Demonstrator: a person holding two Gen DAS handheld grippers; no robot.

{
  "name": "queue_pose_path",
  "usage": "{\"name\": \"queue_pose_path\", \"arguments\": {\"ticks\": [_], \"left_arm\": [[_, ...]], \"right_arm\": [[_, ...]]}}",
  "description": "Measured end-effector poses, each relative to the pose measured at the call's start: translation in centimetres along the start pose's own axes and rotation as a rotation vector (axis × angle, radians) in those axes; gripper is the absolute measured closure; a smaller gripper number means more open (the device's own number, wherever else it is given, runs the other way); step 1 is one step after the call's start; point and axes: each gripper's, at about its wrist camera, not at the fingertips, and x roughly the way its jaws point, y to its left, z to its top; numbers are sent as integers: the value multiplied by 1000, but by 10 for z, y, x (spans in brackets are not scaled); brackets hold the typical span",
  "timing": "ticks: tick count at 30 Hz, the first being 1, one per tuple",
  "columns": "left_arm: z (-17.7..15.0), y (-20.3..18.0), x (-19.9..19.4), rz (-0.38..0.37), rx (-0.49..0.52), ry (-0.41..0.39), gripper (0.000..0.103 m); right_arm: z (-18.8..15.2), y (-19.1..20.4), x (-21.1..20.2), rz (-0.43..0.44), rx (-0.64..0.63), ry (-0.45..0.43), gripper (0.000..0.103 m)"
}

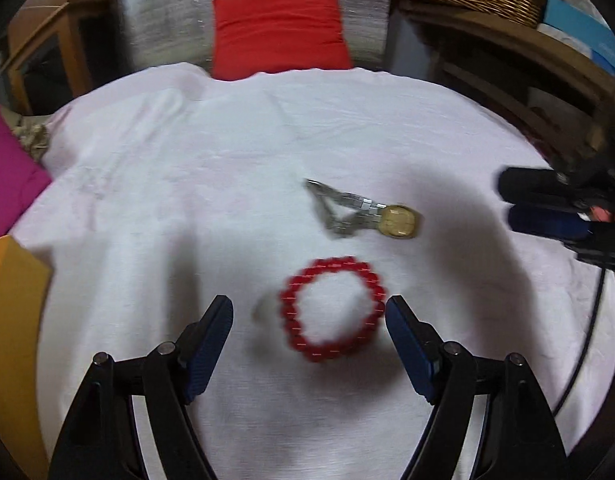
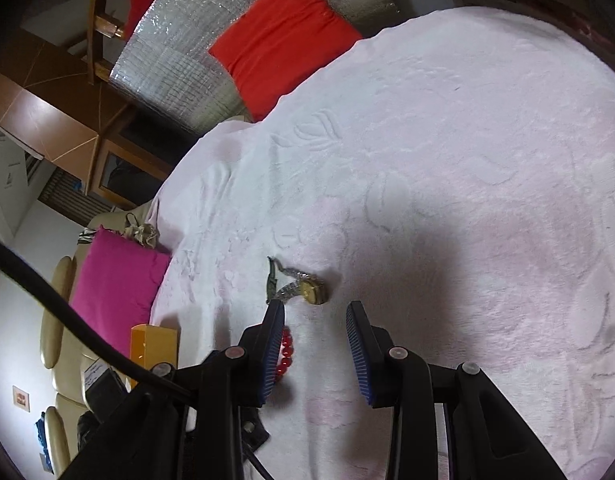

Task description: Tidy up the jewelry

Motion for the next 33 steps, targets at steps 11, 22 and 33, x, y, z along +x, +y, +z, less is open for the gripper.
{"name": "queue_pose_path", "arguments": {"ticks": [11,22,33], "left_arm": [[-4,1,11,-13,9,12,58],[-4,22,-9,-56,-35,-24,93],[-5,50,-24,-28,-76,-41,93]], "right_arm": [[3,9,16,-10,-23,9,67],[15,26,51,-56,-109,39,67],[21,29,85,-84,-103,57,67]]}}
